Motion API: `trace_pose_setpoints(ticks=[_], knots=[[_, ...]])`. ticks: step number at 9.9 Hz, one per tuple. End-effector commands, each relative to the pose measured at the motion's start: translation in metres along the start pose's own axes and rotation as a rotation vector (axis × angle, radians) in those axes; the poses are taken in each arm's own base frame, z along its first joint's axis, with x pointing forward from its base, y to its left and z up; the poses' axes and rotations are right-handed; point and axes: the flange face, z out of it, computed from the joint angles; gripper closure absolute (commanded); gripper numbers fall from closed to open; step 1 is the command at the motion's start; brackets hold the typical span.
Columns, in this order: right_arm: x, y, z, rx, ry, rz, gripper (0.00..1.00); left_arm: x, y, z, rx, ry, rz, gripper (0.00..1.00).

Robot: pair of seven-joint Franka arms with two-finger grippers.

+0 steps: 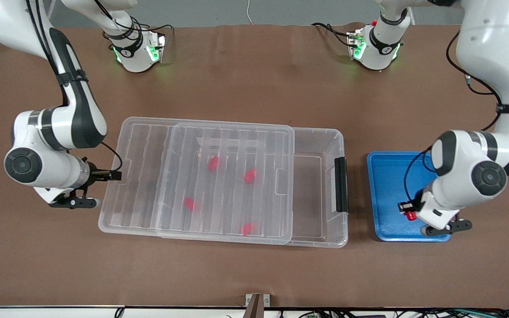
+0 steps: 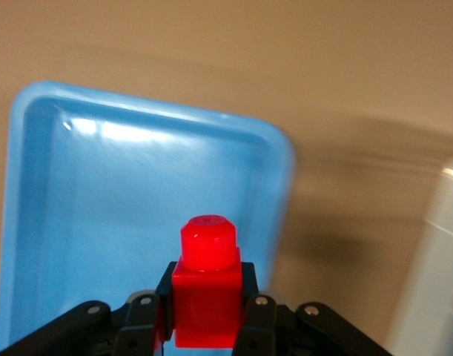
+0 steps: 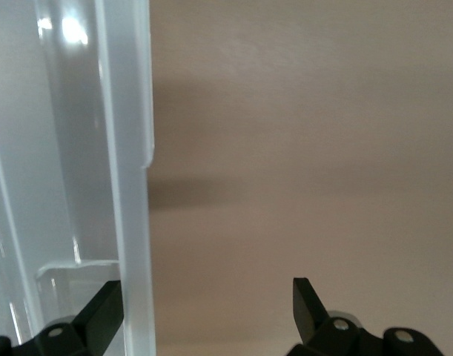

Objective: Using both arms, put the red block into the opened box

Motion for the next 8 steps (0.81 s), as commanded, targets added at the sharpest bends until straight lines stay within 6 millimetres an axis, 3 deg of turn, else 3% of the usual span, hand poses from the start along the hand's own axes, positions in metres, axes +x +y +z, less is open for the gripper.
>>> trace_pose_setpoints(ticks=[1, 2, 3, 5, 6, 8], knots=[[-0.007, 0.035, -0.001, -0.017, -0.024, 0.008, 0.00, -0.048, 0.095, -0.033, 0.061, -0.039, -0.032, 1.00], [-0.007, 0.046, -0.001, -0.017, -0.023, -0.006, 0.00, -0.074, 0.144, -0.040, 0.063, -0.031, -0.023, 1.00], [-0.006, 0.053, -0.003, -0.019, -0.020, -0.003, 0.00, -0.101, 0.185, -0.034, 0.069, -0.032, -0.001, 1.00], [-0.005, 0.053, -0.006, -0.019, -0.013, -0.003, 0.00, -0.131, 0.240, 0.001, 0.068, -0.023, 0.069, 1.00], [-0.004, 0.052, -0.022, -0.020, 0.013, -0.005, 0.00, -0.131, 0.250, 0.020, 0.065, 0.006, 0.106, 1.00], [-0.014, 0.058, -0.109, -0.014, 0.165, 0.021, 0.00, -0.127, 0.257, 0.061, 0.052, 0.019, 0.229, 0.99]])
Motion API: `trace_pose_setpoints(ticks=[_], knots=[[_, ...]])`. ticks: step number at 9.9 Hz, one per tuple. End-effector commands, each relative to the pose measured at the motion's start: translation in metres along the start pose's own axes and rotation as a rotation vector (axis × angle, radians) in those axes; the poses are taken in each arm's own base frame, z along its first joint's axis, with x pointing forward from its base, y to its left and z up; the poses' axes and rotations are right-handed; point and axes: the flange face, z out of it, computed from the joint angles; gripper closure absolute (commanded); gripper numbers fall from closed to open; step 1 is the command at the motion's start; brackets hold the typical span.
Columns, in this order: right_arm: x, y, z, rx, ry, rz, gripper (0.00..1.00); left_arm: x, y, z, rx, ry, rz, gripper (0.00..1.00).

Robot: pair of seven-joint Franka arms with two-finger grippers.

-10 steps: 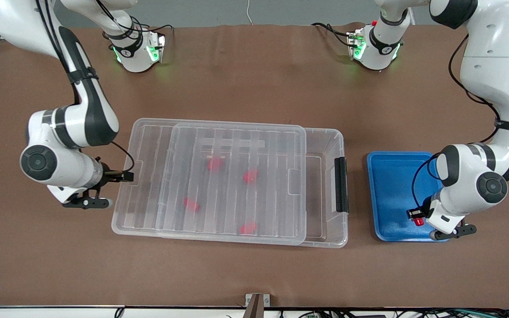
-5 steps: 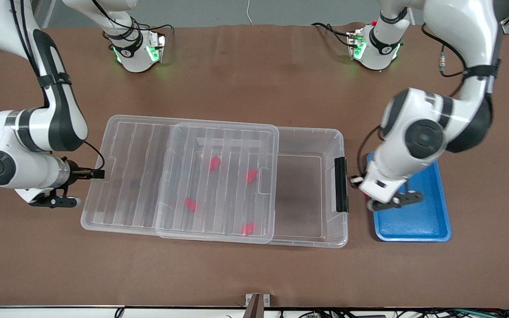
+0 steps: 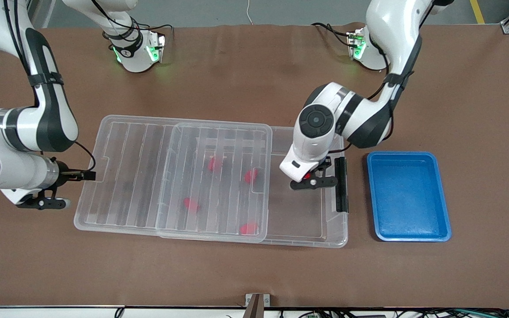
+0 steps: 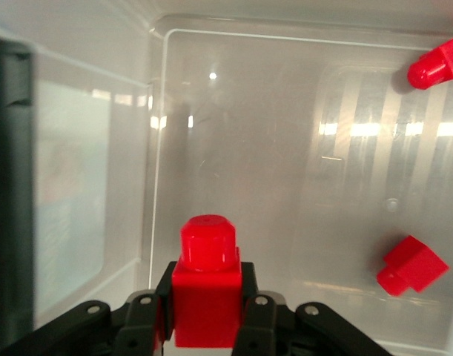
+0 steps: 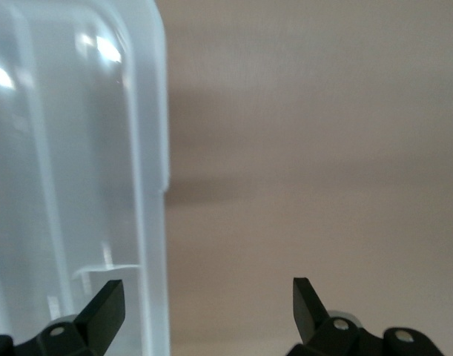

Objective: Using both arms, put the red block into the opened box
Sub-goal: 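Carry the red block with the left gripper over the opened box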

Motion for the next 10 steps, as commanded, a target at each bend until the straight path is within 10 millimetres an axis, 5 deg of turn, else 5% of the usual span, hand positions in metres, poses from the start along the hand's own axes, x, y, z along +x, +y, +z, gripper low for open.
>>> trace_pose_setpoints(ticks=[1, 3, 5, 7, 10], knots=[[-0.037, 0.011, -0.106, -0.004, 0.107, 0.030, 0.00, 0.011, -0.002, 0.049, 0.006, -0.012, 0.143, 0.99], [-0.103, 0.027, -0.190, 0.109, 0.147, 0.080, 0.00, 0.012, 0.000, 0.075, -0.031, -0.034, 0.164, 0.99], [-0.152, 0.040, -0.231, 0.128, 0.141, 0.095, 0.00, 0.011, 0.004, 0.099, -0.072, -0.053, 0.137, 0.98], [-0.171, 0.050, -0.235, 0.130, 0.124, 0.109, 0.00, 0.010, 0.005, 0.117, -0.083, -0.058, 0.123, 0.96], [-0.170, 0.050, -0.232, 0.133, 0.127, 0.102, 0.00, 0.013, 0.004, 0.152, -0.100, -0.036, 0.094, 0.93]])
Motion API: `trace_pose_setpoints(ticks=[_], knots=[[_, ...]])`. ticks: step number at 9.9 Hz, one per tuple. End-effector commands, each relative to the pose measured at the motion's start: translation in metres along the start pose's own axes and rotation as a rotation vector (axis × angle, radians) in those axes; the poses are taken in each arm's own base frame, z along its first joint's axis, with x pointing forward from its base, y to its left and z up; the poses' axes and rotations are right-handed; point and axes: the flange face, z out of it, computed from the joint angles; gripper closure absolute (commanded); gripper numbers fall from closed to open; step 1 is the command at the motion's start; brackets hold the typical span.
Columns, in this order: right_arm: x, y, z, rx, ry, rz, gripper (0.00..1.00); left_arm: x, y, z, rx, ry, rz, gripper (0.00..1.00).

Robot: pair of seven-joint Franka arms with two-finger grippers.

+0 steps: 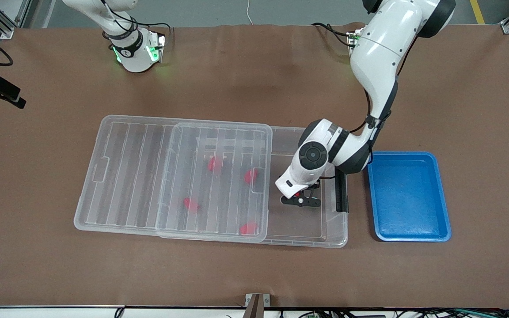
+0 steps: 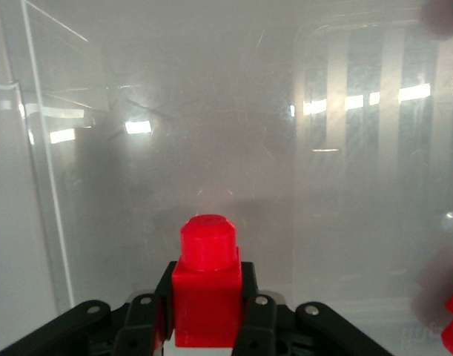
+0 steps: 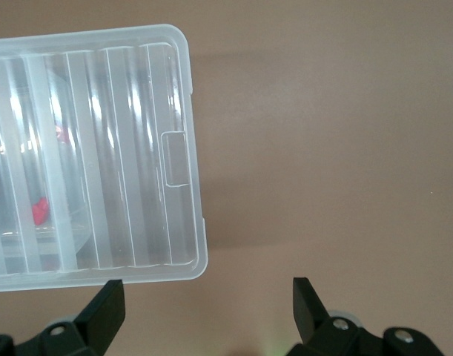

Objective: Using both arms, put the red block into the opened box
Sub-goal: 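Lower the red block into the box and open the left gripper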

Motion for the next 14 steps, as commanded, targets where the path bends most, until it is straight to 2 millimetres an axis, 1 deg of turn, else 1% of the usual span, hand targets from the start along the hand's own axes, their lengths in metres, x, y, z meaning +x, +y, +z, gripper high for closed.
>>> trace_pose_setpoints(ticks=[1, 2, 3, 4, 5, 6, 8, 9, 10, 11, 12, 13, 14], knots=[[-0.003, 0.001, 0.000, 0.017, 0.009, -0.002, 0.00, 0.001, -0.005, 0.039, -0.013, -0.006, -0.021, 0.89], [-0.003, 0.003, 0.000, 0.017, 0.009, 0.000, 0.00, 0.001, -0.006, 0.041, -0.010, -0.008, -0.019, 0.72], [-0.003, 0.003, 0.000, 0.017, 0.009, 0.001, 0.00, 0.003, -0.008, 0.040, -0.003, -0.005, -0.014, 0.01], [-0.002, 0.003, 0.001, 0.017, 0.008, 0.001, 0.00, 0.008, -0.015, 0.032, -0.007, 0.006, -0.017, 0.00], [-0.002, 0.003, 0.001, 0.017, 0.008, 0.001, 0.00, 0.012, -0.015, 0.013, -0.014, 0.024, -0.022, 0.00], [-0.002, 0.003, 0.001, 0.017, 0.008, 0.001, 0.00, 0.017, -0.019, -0.026, -0.021, 0.043, -0.029, 0.00], [-0.002, 0.003, 0.001, 0.017, 0.006, 0.000, 0.00, 0.019, -0.022, -0.095, -0.030, 0.069, -0.038, 0.00], [-0.002, 0.007, 0.004, 0.016, -0.004, 0.000, 0.00, 0.017, -0.024, -0.126, -0.030, 0.081, -0.039, 0.00], [-0.002, 0.012, 0.007, 0.014, -0.020, -0.078, 0.20, 0.015, -0.032, -0.160, -0.021, 0.090, -0.046, 0.00], [0.001, 0.028, 0.024, 0.020, -0.057, -0.171, 0.64, 0.018, -0.059, -0.193, -0.005, 0.103, -0.073, 0.00], [0.019, 0.041, 0.071, 0.029, -0.093, -0.211, 0.94, 0.019, -0.085, -0.234, -0.001, 0.135, -0.105, 0.00], [0.038, 0.043, 0.117, 0.026, -0.107, -0.225, 1.00, 0.014, -0.112, -0.272, 0.023, 0.147, -0.133, 0.00], [0.057, 0.043, 0.169, 0.025, -0.122, -0.262, 1.00, 0.010, -0.148, -0.305, 0.065, 0.160, -0.152, 0.00]])
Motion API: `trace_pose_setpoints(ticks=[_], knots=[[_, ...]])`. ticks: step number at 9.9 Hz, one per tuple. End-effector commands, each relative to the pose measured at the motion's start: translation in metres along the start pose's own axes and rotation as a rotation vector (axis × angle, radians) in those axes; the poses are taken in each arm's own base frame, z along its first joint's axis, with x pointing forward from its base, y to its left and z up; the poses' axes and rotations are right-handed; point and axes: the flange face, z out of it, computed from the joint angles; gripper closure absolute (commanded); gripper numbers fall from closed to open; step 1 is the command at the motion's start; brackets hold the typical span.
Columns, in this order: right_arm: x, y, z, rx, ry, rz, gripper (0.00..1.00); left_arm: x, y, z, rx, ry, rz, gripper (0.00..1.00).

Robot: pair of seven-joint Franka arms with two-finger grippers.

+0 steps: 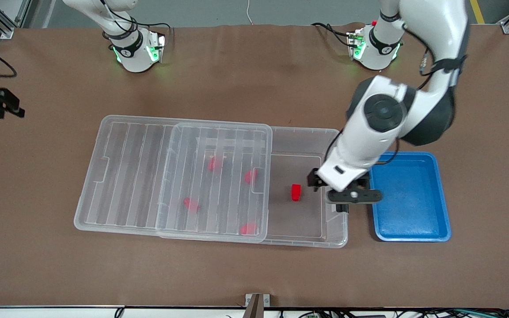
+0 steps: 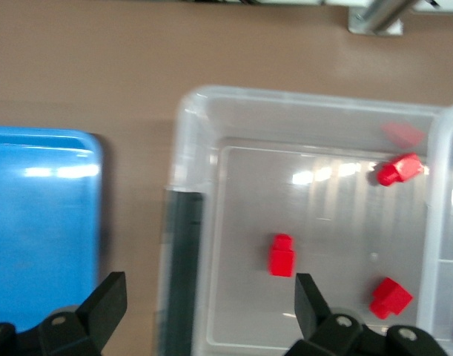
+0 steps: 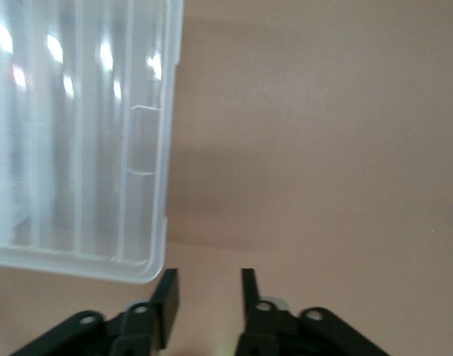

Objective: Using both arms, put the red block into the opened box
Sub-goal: 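Raise the left gripper and withdraw it from the box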

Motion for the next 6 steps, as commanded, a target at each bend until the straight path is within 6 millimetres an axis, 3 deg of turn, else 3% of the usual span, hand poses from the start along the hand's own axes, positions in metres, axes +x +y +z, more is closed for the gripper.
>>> trace_pose_setpoints(ticks=[1, 3, 6], knots=[[0.042, 0.014, 0.100, 0.016, -0.049, -0.098, 1.00, 0.000, -0.064, -0.047, 0.075, -0.001, 0.007, 0.00], [0.066, 0.015, 0.154, 0.014, -0.064, -0.130, 1.00, 0.005, -0.120, -0.086, 0.077, 0.010, -0.043, 0.00], [0.082, -0.005, 0.190, 0.048, -0.079, -0.145, 1.00, -0.009, -0.166, -0.134, 0.100, -0.009, -0.044, 0.00]])
